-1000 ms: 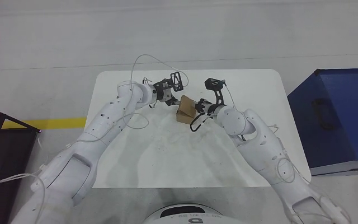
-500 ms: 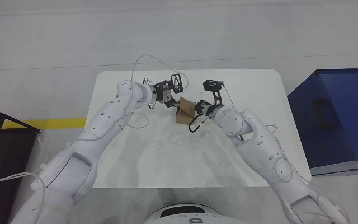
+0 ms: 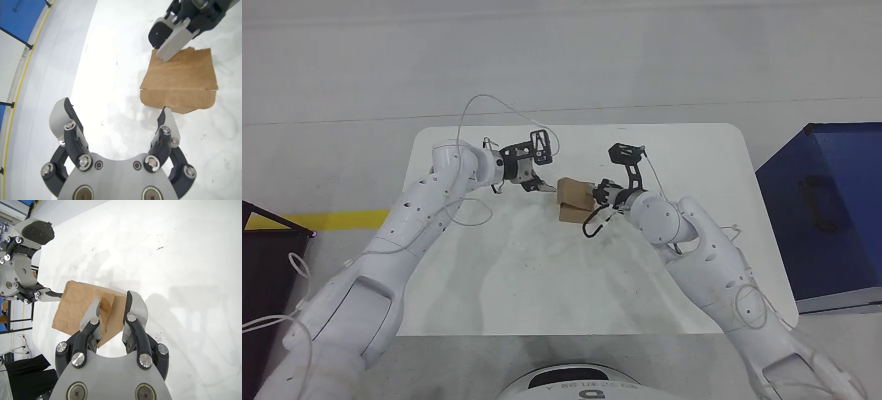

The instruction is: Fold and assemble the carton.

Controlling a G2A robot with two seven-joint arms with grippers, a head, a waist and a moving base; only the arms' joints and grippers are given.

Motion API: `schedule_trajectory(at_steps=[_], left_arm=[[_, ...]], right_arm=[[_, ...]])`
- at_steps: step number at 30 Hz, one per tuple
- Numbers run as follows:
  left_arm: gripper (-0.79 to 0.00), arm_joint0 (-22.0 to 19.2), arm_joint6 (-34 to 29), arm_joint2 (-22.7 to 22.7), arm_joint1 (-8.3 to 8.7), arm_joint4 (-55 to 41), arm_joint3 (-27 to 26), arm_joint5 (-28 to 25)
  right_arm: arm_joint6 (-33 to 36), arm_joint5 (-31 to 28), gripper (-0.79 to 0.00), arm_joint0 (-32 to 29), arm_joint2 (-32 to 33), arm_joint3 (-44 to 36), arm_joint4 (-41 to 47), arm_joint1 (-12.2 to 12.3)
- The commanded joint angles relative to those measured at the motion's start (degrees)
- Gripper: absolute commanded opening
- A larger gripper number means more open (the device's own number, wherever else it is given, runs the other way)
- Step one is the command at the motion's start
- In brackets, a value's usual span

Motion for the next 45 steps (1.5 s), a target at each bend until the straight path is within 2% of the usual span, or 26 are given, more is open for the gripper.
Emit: schedule_trajectory(at_steps=[1,6,11,15,30,34,36,37,45], left_arm=[[0.000,0.6,-0.7,-1.1,0.57,0.0,-0.4,0.0],[0.000,2.3,-1.6,-2.5,1.21,-0.9,-3.1,0.2],[0.000,3.4,-3.1,-2.2,1.14,-1.4,-5.0,0.9],[0.000,3.4,-3.5,-1.6,0.82,-2.1,-4.6,1.4],[0.000,2.0,-2.3,0.2,-0.49,-4.6,-3.3,1.4],[0.000,1.9,-1.8,0.4,-0.68,-5.3,-2.7,0.9],[0.000,1.7,-1.7,0.4,-0.69,-5.2,-2.6,0.8],[0.000,1.6,-1.6,0.3,-0.69,-5.2,-2.6,0.9],[0.000,1.8,-0.3,-0.6,-0.36,-5.1,-3.2,1.6]], right_arm=[[0.4,-0.4,-0.496,0.0,0.1,-0.1,0.3,0.0],[1.1,-1.0,-0.486,0.2,0.1,0.1,1.2,-0.2],[1.7,-2.0,-0.465,0.6,0.5,0.8,3.3,-0.4],[1.7,-2.8,-0.431,0.4,1.1,1.1,4.5,-0.4],[2.6,-4.5,-0.440,-0.1,1.2,0.4,3.9,-0.4],[2.4,-4.8,-0.394,-0.1,1.2,0.2,4.0,-0.4],[2.3,-5.1,-0.286,-0.3,1.5,0.0,4.7,-0.4],[2.3,-5.3,-0.265,-0.4,1.7,0.0,5.0,-0.4],[2.7,-6.7,-0.274,-0.9,3.5,0.9,8.2,-0.3]])
